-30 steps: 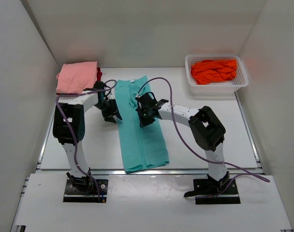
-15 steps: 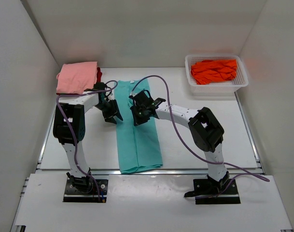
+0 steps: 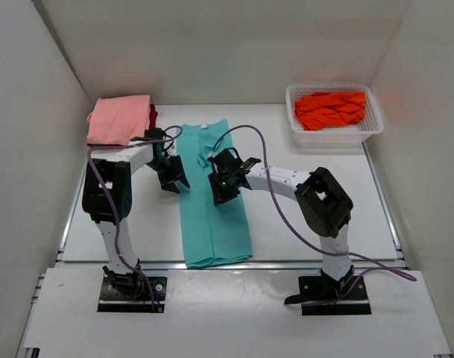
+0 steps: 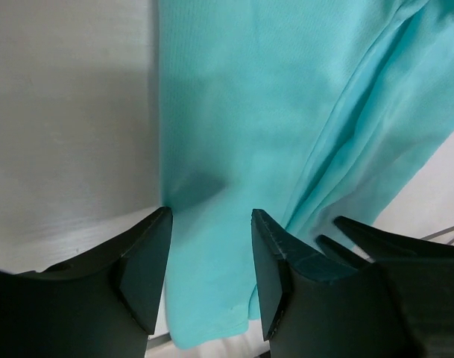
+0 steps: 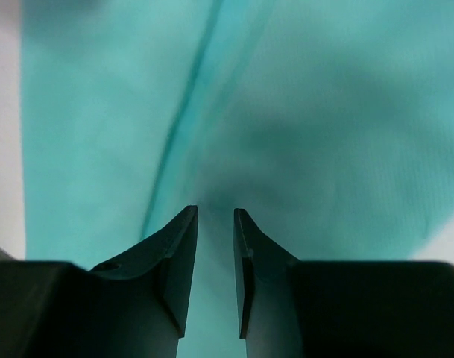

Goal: Fold and stack the t-shirts
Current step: Rotate the tshirt 90 degrees

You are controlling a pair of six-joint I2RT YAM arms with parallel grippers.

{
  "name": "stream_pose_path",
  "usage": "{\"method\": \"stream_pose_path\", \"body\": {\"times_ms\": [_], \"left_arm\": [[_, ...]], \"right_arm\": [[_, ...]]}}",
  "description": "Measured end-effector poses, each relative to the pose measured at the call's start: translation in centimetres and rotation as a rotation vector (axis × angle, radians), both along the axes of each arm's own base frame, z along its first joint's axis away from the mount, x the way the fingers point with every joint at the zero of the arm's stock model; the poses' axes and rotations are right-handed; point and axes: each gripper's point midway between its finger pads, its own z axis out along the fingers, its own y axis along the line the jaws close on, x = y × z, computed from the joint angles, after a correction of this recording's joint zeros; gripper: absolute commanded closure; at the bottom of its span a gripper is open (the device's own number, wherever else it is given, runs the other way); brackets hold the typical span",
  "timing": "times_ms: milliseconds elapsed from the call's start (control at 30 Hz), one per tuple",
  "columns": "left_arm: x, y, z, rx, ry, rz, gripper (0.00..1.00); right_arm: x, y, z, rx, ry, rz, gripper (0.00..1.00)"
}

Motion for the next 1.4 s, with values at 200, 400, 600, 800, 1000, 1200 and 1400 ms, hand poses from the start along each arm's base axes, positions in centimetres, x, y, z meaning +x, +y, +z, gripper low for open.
{"method": "stream_pose_path", "body": {"times_ms": [200, 400, 600, 800, 1000, 1200, 1400], "left_arm": [[-2.5, -0.4, 0.7, 0.041, 0.013, -0.057, 0.40], [-5.0, -1.9, 1.5, 0.030, -0.002, -0.084, 0.41], [-3.8, -3.5, -1.3, 0.036, 0.077, -0.103, 0.41], [-0.3, -4.3, -1.2, 0.025, 0.064, -0.088, 0.41], [5.5, -5.4, -0.9, 0.026, 0.021, -0.095, 0.40], [7.7, -5.9, 0.3, 0.020, -0.023, -0.105, 0.36], [4.7, -4.8, 1.8, 0.012, -0.005, -0.097, 0.36]], "right_arm": [[-2.6, -5.3, 2.1, -0.020, -0.002, -0.060, 0.71], [-3.9, -8.7, 3.4, -0.001, -0.021, -0.111, 0.70], [-6.9, -9.2, 0.6, -0.026, 0.054, -0.092, 0.70], [-7.3, -9.2, -0.7, -0.015, 0.094, -0.098, 0.70], [-5.4, -9.4, -1.6, -0.003, 0.115, -0.133, 0.71], [-2.2, -9.5, -0.6, 0.005, 0.077, -0.142, 0.70], [0.7, -9.3, 2.6, 0.032, 0.005, -0.135, 0.70]]}}
